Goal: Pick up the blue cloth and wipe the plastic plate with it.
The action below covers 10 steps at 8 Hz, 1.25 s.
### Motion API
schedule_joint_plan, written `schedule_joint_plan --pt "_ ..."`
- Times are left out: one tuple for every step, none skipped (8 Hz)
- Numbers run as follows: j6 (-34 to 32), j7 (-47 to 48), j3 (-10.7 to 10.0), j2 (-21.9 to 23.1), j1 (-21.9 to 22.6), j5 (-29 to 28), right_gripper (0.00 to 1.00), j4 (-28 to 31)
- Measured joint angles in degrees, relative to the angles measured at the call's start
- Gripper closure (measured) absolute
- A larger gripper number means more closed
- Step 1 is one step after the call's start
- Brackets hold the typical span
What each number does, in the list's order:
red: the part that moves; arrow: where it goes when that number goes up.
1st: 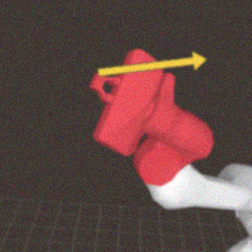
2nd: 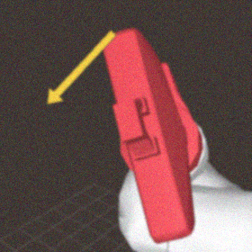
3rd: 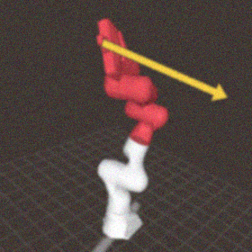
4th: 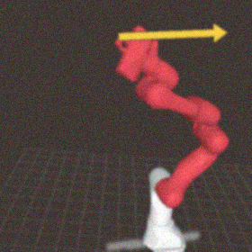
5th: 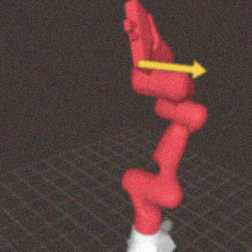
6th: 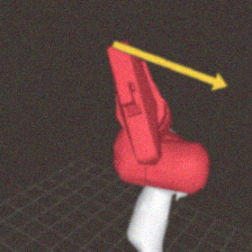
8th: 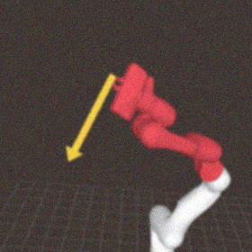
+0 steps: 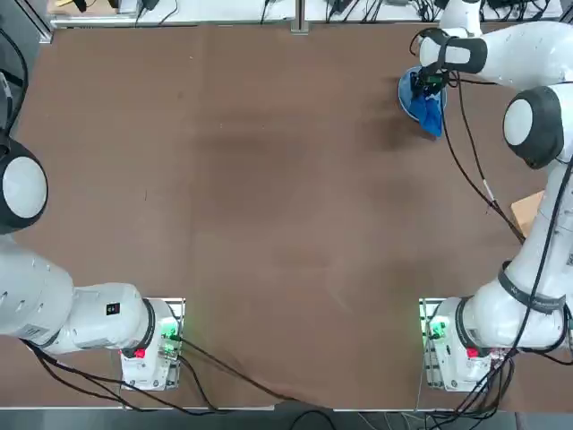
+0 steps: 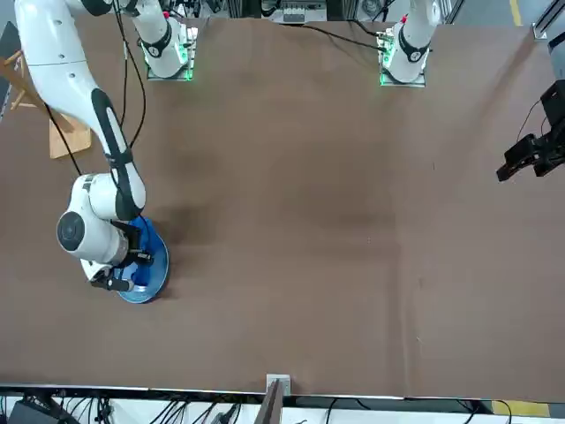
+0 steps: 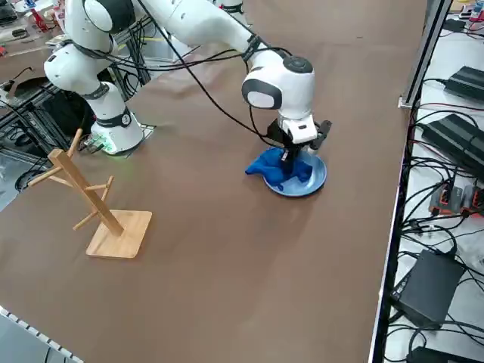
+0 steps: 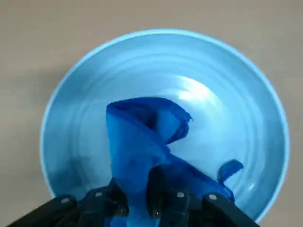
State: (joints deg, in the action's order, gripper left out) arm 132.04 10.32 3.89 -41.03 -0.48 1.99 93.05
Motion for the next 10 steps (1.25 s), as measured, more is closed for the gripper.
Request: schedule_joint_plan --pt "0.7 0.1 0.0 0.0 0.3 0.0 0.85 0.0" --pt "3.5 -0.8 0.1 -0.2 0.6 0.0 0.85 0.0" --pt "7.0 -2.8 0.1 -0.8 0.7 0.0 0.85 -0.2" --pt "8.7 -5.3 0.1 -1.6 0.6 0.0 0.85 -1.4" --pt "9.1 -8.1 0.0 -2.6 0.5 0.0 0.85 -3.4" --pt "9.1 -10.6 -0.3 -3.4 0.2 0.0 0.85 -5.0" --pt "9.0 -12.6 -0.5 -3.9 -0.5 0.0 0.85 -5.7" --pt "8.3 -14.4 -0.8 -4.2 -1.2 0.0 0.85 -5.9" --pt "6.5 -16.3 -1.2 -4.5 -1.9 0.0 0.85 -6.0" --pt "4.0 -17.4 -1.2 -4.3 -2.6 -0.1 0.85 -6.2"
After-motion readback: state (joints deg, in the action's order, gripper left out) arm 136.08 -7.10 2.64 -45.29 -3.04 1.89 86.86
